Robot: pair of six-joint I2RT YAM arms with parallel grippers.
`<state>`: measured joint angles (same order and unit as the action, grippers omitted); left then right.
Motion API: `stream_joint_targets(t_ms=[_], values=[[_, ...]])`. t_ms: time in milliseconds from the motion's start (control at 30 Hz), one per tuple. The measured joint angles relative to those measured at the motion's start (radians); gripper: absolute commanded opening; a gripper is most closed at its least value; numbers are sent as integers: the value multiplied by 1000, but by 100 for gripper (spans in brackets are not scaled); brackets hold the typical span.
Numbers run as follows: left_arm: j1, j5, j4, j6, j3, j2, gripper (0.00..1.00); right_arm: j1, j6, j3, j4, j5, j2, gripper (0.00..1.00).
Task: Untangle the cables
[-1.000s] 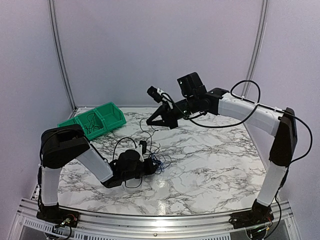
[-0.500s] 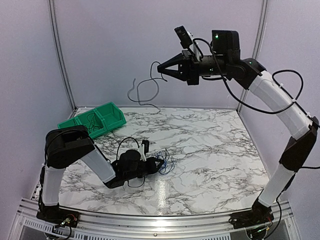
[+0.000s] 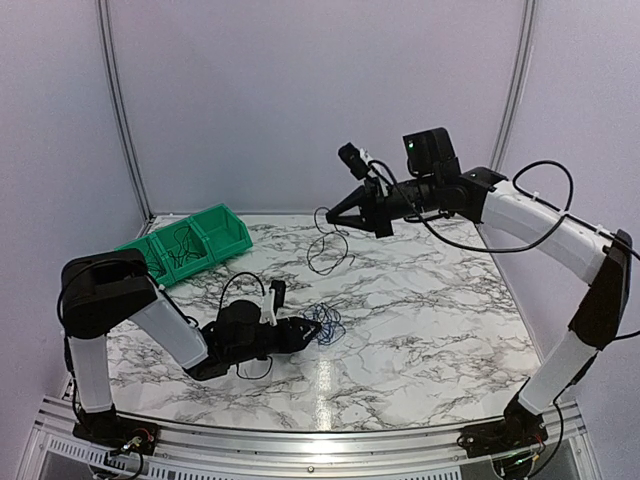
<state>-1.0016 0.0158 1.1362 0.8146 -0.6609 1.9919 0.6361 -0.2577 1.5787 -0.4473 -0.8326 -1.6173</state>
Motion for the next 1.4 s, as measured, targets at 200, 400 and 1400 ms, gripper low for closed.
stream_joint_targets(t_ms=[200, 400, 1400], values=[[-6, 8, 3, -42, 92, -192, 50, -13, -43, -191, 69, 66, 0, 0], [-9, 63, -48, -97, 145, -350, 48, -13, -66, -305, 131, 107, 0, 0], [-6, 181, -296, -159, -167, -231, 35, -13, -57, -371, 198, 42, -38, 0]])
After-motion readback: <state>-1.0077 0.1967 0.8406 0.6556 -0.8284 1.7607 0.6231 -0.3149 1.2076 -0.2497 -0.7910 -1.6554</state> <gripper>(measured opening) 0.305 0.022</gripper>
